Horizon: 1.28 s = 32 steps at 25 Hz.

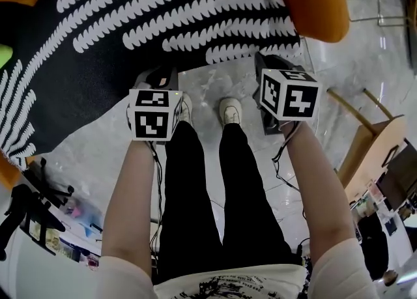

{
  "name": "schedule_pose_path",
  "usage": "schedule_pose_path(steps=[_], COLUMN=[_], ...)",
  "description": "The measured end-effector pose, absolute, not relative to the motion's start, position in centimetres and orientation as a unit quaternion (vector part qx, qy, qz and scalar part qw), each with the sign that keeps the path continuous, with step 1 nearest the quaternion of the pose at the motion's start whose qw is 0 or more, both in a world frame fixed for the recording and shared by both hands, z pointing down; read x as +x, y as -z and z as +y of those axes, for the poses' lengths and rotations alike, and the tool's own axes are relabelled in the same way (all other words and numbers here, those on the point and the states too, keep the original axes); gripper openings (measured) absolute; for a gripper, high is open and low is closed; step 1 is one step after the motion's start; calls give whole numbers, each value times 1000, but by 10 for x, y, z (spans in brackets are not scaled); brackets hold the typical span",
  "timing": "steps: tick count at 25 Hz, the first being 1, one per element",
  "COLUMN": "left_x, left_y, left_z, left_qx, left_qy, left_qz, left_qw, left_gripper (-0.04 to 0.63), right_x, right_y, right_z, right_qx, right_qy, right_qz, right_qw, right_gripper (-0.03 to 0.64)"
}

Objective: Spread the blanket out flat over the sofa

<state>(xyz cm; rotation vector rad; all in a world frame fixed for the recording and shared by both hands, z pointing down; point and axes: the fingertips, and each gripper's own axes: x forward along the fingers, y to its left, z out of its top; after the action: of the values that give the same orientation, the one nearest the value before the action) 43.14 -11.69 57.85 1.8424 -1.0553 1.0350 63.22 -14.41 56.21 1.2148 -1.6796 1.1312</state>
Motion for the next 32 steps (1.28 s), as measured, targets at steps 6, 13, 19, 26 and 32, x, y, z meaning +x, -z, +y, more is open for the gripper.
schedule_pose_path(steps=[6,13,19,26,32], left_x=[446,454,453,456,453], left_y=[-585,-597,-606,-601,-563], left_z=[-100,-97,-104,-107,-93], left_qx=[711,696,687,677,665], left_qy=[-396,-411,-407,-408,-360], left_qz=[-423,-439,-456,-464,-500], left_qw=[399,392,393,400,422], left_gripper=[44,12,12,12,12], right_x=[648,674,673,672,658], right_y=[-565,-575,-590,-579,-537], right_z=[-140,-148,-151,-155,-141], right_qx=[462,486,466,457,443], right_qy=[-433,-445,-434,-431,-430], right_qz=[-658,-633,-649,-647,-655], right_qw=[408,405,417,431,435], right_gripper=[23,21,21,29,29])
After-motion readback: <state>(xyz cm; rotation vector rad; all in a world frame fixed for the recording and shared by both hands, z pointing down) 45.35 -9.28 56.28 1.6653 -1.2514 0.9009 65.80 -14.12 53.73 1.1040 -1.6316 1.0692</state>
